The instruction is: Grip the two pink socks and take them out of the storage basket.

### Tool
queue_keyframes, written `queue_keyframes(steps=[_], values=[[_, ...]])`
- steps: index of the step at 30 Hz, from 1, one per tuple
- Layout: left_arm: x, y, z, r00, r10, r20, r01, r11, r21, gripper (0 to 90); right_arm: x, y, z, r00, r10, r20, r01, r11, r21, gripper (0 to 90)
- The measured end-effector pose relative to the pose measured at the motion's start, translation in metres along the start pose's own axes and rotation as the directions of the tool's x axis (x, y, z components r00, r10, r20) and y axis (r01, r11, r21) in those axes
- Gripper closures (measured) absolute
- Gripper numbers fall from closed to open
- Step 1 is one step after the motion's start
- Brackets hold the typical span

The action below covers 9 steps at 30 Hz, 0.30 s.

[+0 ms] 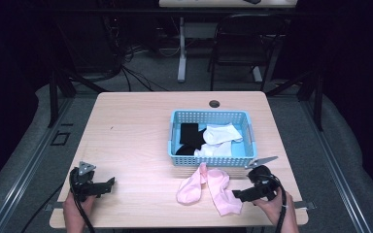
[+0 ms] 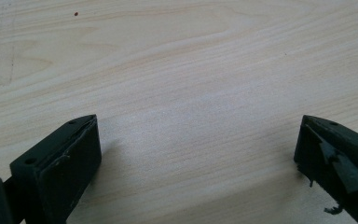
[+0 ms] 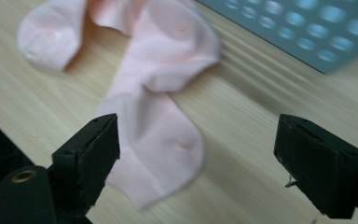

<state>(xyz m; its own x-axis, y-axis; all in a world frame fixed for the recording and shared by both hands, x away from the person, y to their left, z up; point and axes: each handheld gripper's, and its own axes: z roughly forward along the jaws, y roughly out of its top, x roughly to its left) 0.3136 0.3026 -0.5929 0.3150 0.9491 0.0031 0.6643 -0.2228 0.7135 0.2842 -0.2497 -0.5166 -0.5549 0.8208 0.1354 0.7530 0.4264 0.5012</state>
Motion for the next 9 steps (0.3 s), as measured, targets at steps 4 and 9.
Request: queue_keyframes(steps=[4, 9], values=[[0.0, 0.0, 0.0, 1.0, 0.0, 0.0, 0.0, 1.0, 0.0, 0.6, -0.021, -0.021, -0.005, 0.9964, 0.055, 0.064, -0.054, 0.998, -0.026, 1.4], [0.0, 0.0, 0.0, 1.0, -0.002, 0.001, 0.002, 1.0, 0.0, 0.5, -0.041, -0.045, -0.002, 0.9827, 0.14, 0.121, -0.129, 0.987, -0.093, 0.3]])
